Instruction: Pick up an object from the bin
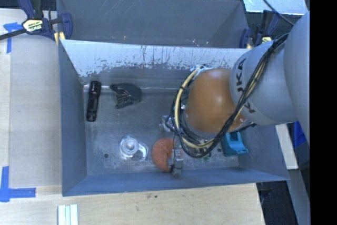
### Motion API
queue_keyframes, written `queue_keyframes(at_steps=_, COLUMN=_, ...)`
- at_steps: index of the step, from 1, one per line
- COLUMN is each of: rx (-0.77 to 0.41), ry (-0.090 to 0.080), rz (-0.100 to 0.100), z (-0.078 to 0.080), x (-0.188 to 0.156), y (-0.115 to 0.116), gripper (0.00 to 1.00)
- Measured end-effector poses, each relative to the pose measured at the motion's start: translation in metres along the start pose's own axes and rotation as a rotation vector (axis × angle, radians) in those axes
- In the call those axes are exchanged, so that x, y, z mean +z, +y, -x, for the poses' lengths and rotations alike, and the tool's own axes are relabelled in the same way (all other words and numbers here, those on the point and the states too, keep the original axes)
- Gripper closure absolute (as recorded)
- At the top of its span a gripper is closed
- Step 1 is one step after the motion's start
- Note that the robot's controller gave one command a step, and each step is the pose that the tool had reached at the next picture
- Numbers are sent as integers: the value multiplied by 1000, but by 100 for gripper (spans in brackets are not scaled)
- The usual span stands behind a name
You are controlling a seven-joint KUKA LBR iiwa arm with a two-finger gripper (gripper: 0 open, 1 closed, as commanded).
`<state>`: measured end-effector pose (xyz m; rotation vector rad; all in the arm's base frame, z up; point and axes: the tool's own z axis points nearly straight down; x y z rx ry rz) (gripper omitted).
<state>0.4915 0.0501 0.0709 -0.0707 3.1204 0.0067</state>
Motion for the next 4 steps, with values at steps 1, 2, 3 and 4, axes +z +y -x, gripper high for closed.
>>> queue_keyframes(at_steps=1, rx=83, ry=2, rz=-2, z=2, x=0, y=3, gripper=100)
queue_keyframes(at_steps=2, rx=95, ry=3, rz=-3, z=2, x=0, y=4, gripper=100)
queue_keyframes(at_steps=3, rx=95, ry=10, rz=-3, z=1, x=-34, y=4, gripper=100)
queue_keyframes(at_steps=4, rx=95, ry=3, rz=-2, z=4, x=-59, y=4, gripper=100)
